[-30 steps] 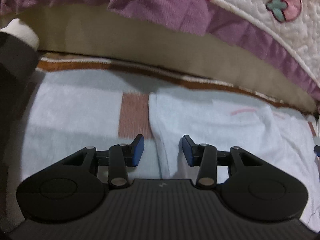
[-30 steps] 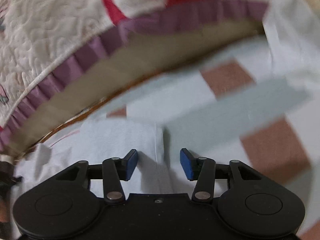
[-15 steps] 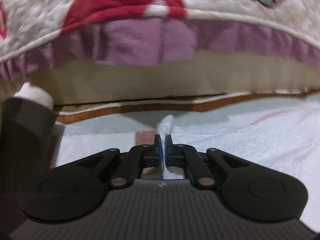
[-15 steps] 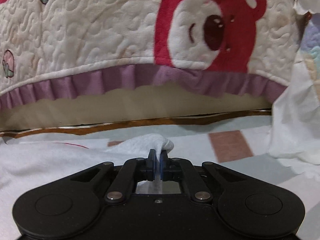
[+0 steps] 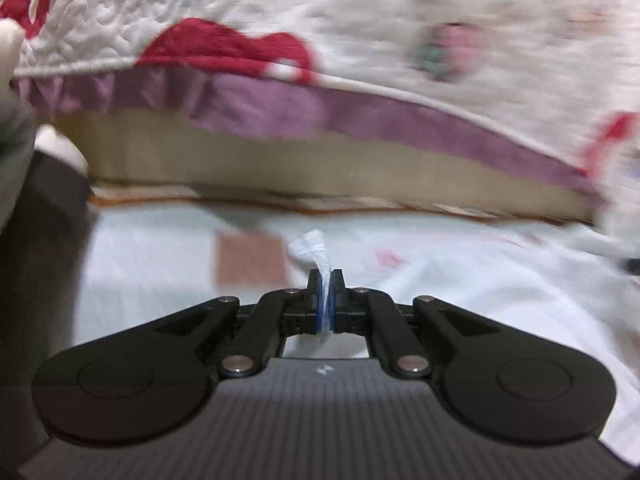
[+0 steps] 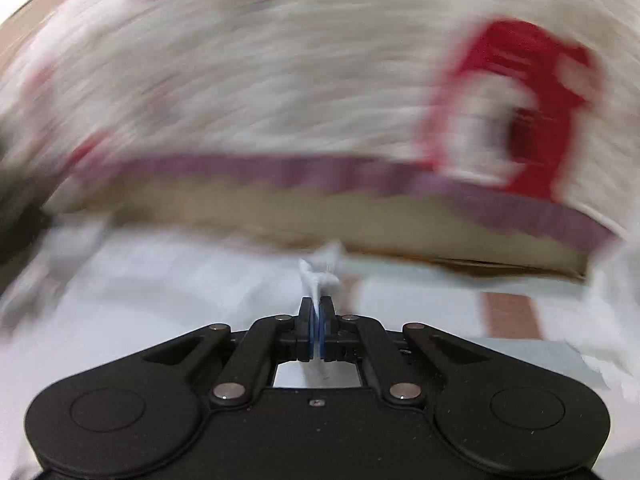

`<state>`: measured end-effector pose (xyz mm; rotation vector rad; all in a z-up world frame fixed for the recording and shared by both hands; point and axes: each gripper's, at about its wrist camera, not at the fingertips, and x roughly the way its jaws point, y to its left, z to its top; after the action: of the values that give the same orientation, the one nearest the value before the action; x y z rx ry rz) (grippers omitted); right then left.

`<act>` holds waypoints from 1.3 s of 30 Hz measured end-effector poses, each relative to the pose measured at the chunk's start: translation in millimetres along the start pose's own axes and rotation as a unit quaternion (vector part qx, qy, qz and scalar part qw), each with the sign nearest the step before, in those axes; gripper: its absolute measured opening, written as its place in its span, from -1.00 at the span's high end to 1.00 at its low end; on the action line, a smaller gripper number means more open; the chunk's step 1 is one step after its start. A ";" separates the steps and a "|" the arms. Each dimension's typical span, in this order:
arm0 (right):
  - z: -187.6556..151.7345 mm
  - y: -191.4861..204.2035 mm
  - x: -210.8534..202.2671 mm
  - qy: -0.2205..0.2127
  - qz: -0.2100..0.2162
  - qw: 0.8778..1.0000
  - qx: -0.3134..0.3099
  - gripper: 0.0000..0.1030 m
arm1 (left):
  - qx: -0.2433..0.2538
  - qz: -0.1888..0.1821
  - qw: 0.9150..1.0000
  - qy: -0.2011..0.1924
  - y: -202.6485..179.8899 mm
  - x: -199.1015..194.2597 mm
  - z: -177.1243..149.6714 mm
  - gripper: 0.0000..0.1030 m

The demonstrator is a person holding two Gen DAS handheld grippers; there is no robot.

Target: Fold clothes

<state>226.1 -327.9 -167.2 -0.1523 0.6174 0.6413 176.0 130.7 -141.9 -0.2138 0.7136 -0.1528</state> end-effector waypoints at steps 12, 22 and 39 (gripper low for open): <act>-32.1 25.7 -16.2 0.157 0.102 0.981 0.059 0.10 | -0.044 -0.008 0.999 0.024 -0.8 -35.8 -91.7 0.95; 5.6 33.0 -3.5 0.073 0.091 0.975 0.188 0.02 | -0.003 -0.007 1.000 0.010 -8.9 -37.9 -94.5 0.95; -16.1 132.2 14.2 0.277 0.050 0.955 -0.096 0.91 | 0.012 0.003 1.000 -0.010 -3.6 -40.7 -81.5 0.95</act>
<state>147.5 -220.3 -181.6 -0.4964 1.1088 0.7619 91.4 124.3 -175.2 -0.1907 0.6919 -0.1536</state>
